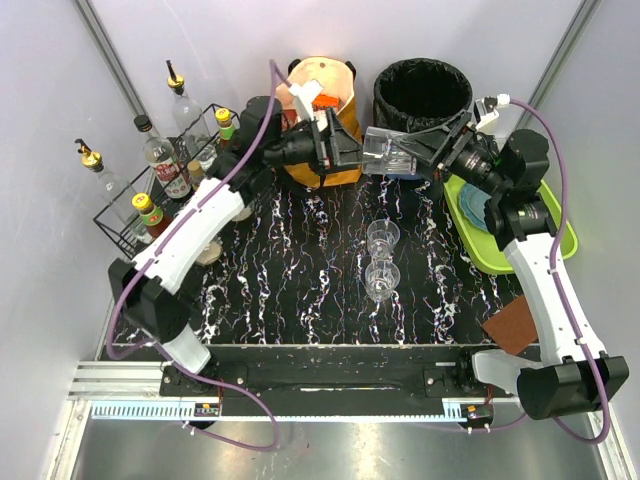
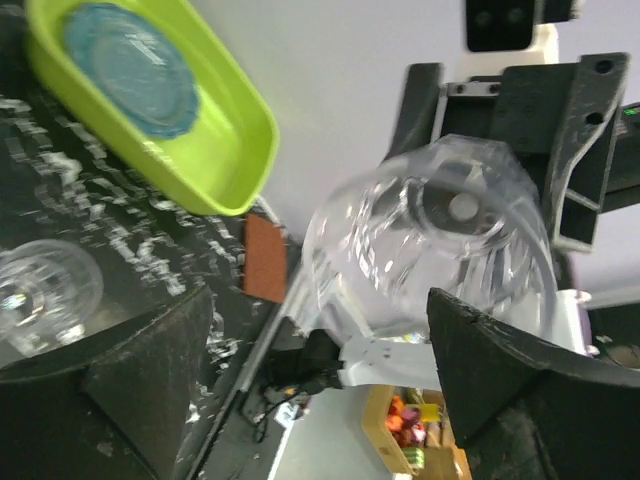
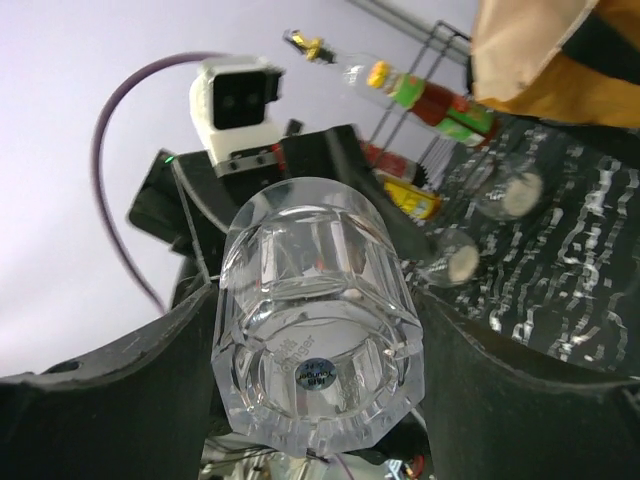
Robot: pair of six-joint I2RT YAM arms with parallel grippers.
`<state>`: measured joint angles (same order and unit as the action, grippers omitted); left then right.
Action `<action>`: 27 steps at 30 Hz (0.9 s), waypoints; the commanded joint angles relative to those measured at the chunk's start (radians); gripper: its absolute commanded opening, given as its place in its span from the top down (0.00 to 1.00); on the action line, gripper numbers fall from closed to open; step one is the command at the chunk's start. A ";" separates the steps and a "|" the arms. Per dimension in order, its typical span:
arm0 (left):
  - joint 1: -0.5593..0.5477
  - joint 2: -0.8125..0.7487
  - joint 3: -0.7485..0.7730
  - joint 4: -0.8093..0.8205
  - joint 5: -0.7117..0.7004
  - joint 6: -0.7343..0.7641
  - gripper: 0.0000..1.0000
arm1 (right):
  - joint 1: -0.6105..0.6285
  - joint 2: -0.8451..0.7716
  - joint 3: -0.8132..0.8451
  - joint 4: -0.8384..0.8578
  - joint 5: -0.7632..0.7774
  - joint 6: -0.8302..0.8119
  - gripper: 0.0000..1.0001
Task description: Clear the kitchen counter
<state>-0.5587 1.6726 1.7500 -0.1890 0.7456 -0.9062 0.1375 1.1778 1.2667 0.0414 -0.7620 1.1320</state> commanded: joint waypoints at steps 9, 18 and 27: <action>0.146 -0.327 -0.188 -0.377 -0.429 0.420 0.03 | -0.015 -0.003 0.115 -0.635 0.551 -0.443 1.00; 0.148 -0.372 -0.239 -0.486 -0.468 0.535 0.01 | -0.251 0.129 0.207 -0.817 0.940 -0.620 1.00; 0.146 -0.404 -0.247 -0.520 -0.552 0.584 0.01 | -0.338 0.252 0.223 -0.877 1.354 -0.748 1.00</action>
<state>-0.4122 1.3075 1.4879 -0.7143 0.2714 -0.3702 -0.1738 1.4235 1.4605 -0.8268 0.3466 0.4709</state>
